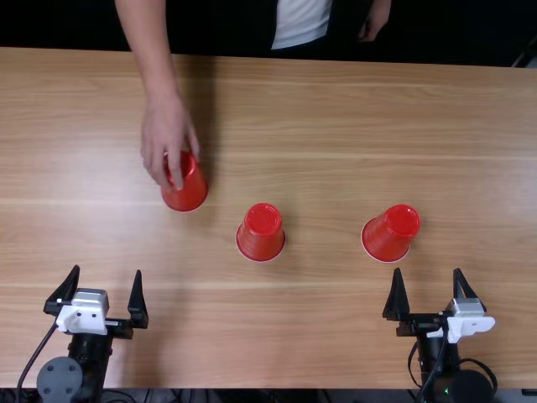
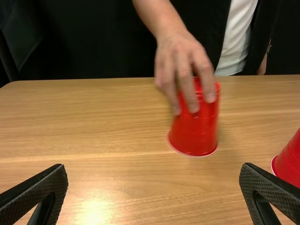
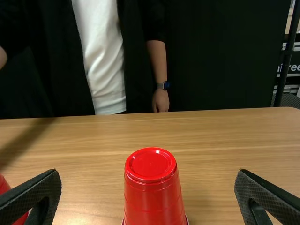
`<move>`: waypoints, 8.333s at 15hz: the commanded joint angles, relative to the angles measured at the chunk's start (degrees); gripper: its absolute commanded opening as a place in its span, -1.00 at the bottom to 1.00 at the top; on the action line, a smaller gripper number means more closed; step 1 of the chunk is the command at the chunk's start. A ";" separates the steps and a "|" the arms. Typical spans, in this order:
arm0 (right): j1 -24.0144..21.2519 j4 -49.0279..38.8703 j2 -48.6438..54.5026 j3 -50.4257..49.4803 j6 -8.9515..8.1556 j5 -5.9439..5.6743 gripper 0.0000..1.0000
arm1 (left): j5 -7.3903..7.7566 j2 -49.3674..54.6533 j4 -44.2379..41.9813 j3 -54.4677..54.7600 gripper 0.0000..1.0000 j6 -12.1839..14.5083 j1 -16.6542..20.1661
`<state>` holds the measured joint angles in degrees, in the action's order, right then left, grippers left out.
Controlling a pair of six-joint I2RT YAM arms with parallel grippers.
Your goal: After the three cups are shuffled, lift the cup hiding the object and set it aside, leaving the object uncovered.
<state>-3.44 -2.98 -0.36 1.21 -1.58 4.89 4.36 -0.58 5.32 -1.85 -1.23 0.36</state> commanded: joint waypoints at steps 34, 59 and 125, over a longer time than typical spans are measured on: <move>-0.69 -0.33 0.36 -0.16 -0.10 -0.56 1.00 | 0.81 0.58 0.37 1.85 1.00 0.81 -0.54; -0.78 -0.33 0.36 -0.16 -0.10 -0.56 1.00 | 0.81 0.58 0.37 1.85 1.00 0.81 -0.54; -0.51 56.94 -72.59 75.60 10.23 -0.14 1.00 | -6.58 -69.29 63.13 -79.36 1.00 5.56 0.96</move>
<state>-4.49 54.00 -72.51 74.74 7.57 4.89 -2.66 -69.08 68.01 -79.29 4.27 1.21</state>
